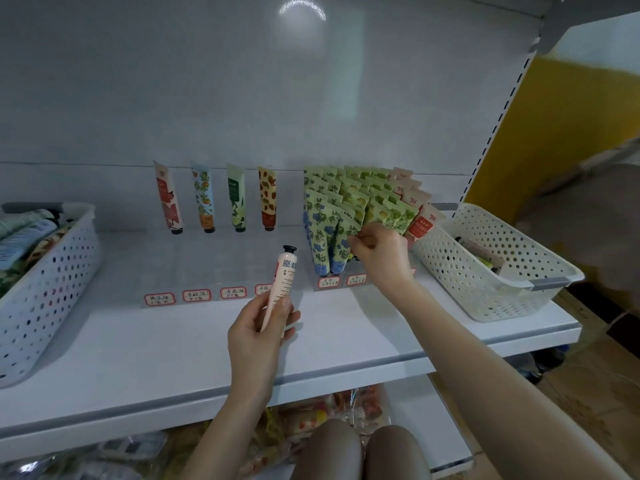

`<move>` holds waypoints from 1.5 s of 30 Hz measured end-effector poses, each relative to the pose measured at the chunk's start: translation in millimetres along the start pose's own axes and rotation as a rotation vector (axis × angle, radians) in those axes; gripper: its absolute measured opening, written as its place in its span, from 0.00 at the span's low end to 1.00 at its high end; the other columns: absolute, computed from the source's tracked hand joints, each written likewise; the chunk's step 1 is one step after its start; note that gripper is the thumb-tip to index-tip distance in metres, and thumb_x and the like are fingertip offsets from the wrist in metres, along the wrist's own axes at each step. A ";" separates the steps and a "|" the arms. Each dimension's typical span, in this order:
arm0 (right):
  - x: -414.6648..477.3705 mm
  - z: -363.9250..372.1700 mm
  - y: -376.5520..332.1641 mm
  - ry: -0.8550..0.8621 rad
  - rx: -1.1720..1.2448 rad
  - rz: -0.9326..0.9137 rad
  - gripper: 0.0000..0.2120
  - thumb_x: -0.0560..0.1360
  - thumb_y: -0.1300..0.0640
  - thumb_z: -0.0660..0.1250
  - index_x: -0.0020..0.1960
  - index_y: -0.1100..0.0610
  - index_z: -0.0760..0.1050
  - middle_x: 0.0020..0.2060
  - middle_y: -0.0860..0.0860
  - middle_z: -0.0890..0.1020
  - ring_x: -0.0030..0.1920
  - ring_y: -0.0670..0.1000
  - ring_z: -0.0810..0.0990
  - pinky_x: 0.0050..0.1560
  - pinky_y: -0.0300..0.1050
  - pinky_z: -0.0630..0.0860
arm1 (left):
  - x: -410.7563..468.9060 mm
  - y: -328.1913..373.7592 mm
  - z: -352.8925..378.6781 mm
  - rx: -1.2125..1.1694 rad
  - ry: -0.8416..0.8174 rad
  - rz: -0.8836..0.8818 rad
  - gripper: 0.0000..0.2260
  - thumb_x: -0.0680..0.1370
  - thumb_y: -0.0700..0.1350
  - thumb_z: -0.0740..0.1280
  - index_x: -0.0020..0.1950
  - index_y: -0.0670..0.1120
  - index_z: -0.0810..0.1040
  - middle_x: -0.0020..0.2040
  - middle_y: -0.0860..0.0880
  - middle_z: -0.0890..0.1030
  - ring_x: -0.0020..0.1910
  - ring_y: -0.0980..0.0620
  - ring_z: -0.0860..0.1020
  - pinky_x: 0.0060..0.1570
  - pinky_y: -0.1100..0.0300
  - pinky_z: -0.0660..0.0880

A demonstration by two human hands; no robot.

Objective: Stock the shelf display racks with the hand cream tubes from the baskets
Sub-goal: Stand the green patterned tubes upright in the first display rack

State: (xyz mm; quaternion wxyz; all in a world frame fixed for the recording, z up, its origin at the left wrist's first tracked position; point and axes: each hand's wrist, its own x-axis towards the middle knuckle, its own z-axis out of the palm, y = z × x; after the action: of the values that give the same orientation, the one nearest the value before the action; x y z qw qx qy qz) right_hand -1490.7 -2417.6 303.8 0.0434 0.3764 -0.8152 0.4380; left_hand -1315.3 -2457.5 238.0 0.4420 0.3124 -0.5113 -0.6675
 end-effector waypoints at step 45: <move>-6.6 -7.8 -1.2 0.052 0.013 0.004 0.13 0.75 0.56 0.67 0.56 0.62 0.77 0.46 0.56 0.82 0.43 0.52 0.79 0.45 0.45 0.75 | -1.8 -2.2 -1.1 0.022 0.002 -0.007 0.06 0.77 0.43 0.65 0.53 0.51 0.76 0.44 0.50 0.82 0.40 0.57 0.83 0.36 0.66 0.79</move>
State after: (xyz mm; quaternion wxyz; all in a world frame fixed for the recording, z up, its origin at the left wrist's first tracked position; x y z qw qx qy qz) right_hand -1487.3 -2408.3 306.7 0.0613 0.3635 -0.8116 0.4532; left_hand -1314.2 -2456.1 235.5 0.4368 0.3197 -0.5171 -0.6630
